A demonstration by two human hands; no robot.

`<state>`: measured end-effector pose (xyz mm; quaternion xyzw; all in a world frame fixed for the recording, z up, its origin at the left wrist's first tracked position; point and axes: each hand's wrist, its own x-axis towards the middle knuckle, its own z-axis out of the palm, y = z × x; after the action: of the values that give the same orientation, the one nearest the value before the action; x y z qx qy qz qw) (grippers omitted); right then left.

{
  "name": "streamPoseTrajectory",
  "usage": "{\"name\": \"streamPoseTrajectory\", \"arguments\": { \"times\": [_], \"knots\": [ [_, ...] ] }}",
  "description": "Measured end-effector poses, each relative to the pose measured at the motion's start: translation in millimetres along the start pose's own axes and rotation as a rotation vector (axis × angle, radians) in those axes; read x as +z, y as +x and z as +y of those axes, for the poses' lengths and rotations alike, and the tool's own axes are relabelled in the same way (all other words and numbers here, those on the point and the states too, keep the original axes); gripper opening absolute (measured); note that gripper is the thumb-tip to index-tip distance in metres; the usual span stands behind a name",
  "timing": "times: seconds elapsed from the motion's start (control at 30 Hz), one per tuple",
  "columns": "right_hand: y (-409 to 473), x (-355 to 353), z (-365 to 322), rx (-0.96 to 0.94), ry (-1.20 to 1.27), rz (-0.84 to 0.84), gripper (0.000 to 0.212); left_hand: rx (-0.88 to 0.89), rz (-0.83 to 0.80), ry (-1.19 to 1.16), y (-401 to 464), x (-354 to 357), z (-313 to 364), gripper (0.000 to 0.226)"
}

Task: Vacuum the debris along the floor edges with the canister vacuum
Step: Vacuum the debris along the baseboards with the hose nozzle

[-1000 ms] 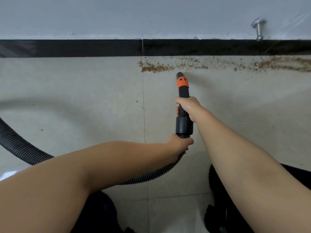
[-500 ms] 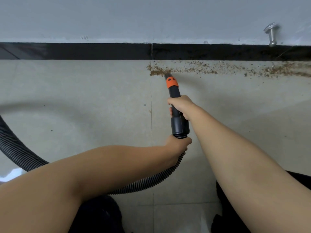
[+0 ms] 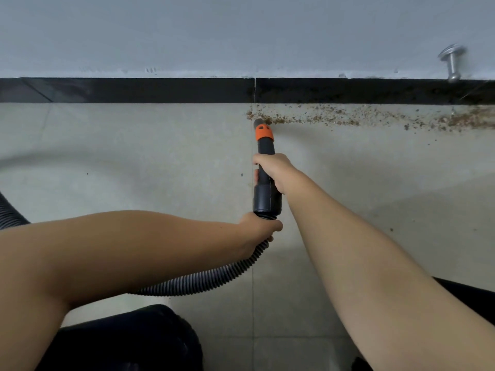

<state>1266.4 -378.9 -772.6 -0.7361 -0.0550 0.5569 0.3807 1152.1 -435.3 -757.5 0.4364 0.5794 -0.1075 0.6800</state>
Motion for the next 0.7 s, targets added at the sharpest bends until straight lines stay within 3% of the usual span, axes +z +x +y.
{"name": "streamPoseTrajectory", "arguments": {
  "times": [0.37,0.7],
  "knots": [
    [8,-74,9,0.018,0.087,0.192,0.009,0.070,-0.150,0.076,15,49,19,0.017],
    [12,-55,0,0.016,0.045,0.053,0.011,0.023,-0.107,-0.013,12,41,19,0.016]
  ]
}}
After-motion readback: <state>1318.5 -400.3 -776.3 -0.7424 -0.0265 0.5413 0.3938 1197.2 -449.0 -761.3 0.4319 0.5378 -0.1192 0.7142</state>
